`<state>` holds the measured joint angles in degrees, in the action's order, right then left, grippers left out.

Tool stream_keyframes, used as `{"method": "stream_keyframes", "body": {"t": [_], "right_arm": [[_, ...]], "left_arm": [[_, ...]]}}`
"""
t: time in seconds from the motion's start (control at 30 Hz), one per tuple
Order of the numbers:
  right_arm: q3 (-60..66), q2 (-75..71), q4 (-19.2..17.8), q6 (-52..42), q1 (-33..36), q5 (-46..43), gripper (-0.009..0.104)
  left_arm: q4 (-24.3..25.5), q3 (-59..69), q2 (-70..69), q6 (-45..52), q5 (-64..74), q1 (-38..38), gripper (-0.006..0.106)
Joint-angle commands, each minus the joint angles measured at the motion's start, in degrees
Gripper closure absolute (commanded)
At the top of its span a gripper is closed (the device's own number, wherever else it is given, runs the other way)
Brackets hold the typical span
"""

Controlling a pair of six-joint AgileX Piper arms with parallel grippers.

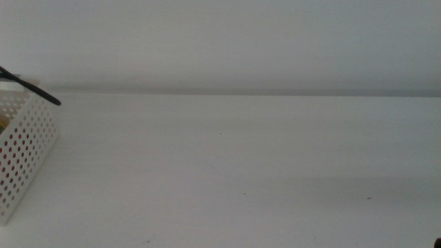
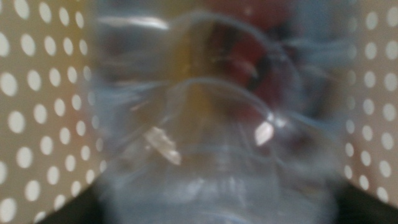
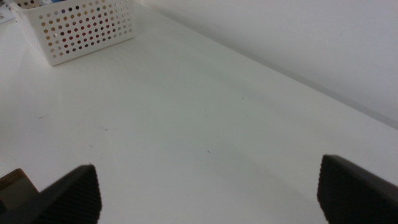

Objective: Use arms to grab the bottles and put them into the dustbin to the left of the table.

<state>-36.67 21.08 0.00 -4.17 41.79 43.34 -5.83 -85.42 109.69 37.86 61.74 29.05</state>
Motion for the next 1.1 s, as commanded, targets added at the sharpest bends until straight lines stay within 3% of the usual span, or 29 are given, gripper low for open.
{"method": "stream_keyframes", "body": {"t": [0.0,0.07,0.3,0.47,0.63,0.77,0.93,1.07], "right_arm": [[0.1,-0.2,-0.8,-0.1,-0.1,-0.5,0.002],[0.1,-0.2,-0.8,-0.1,-0.1,-0.5,0.002],[0.1,-0.2,-0.8,-0.1,-0.1,-0.5,0.002],[0.1,-0.2,-0.8,-0.1,-0.1,-0.5,0.002],[0.1,-0.2,-0.8,-0.1,-0.1,-0.5,0.002],[0.1,-0.2,-0.8,-0.1,-0.1,-0.5,0.002],[0.1,-0.2,-0.8,-0.1,-0.1,-0.5,0.002],[0.1,-0.2,-0.8,-0.1,-0.1,-0.5,0.002]], "left_arm": [[-1.1,-0.8,-1.4,0.8,1.5,-0.5,0.02],[-0.8,-0.8,-2.4,0.8,1.9,-1.1,0.006],[4.3,-0.8,-11.1,-6.3,6.5,-5.4,0.007],[4.6,-0.5,-20.1,-13.9,10.2,-12.7,0.007],[2.7,5.0,-31.7,-18.3,13.4,-25.4,0.007],[3.2,12.6,-42.8,-19.5,8.3,-38.1,0.007],[10.3,25.9,-59.9,-31.1,-7.6,-53.4,0.007],[14.8,33.0,-68.6,-33.7,-15.8,-58.8,0.007]]}}
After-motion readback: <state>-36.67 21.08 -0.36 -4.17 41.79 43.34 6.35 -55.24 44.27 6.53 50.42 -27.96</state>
